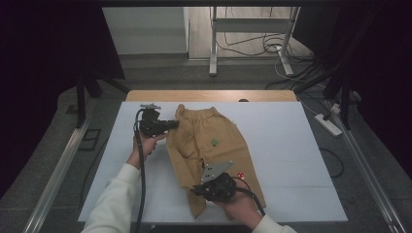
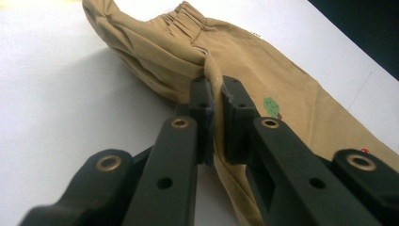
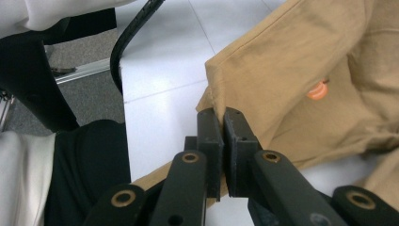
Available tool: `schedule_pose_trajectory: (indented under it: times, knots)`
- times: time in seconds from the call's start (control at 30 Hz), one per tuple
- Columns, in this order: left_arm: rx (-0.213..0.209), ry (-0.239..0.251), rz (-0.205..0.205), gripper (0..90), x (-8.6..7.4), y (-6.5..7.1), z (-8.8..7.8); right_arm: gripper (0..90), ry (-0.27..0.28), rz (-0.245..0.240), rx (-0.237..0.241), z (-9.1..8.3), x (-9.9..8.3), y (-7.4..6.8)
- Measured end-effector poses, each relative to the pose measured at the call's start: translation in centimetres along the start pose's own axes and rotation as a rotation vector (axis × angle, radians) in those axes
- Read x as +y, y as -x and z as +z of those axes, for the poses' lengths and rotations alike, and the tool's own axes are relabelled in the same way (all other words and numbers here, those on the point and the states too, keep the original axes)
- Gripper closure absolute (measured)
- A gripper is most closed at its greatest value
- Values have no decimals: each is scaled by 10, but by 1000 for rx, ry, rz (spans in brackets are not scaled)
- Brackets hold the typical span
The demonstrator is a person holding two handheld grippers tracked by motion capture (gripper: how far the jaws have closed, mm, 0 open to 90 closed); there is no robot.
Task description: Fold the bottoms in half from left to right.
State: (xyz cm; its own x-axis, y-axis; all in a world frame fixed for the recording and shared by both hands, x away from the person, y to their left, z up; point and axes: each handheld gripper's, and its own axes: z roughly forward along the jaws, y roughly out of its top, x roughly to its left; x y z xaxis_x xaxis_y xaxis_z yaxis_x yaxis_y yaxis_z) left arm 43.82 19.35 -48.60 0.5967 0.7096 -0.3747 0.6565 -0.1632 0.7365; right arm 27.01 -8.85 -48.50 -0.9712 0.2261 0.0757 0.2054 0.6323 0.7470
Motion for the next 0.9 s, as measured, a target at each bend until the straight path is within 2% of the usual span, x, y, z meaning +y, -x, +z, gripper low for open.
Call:
schedule_pose_trajectory:
  times: [0.37,0.9]
  knots:
    - [-8,-1,28,835,1,11,5,861,-4,45,-25,-19,-23,6]
    - [-17,-5,49,823,2,18,10,861,16,75,-52,-39,-38,10]
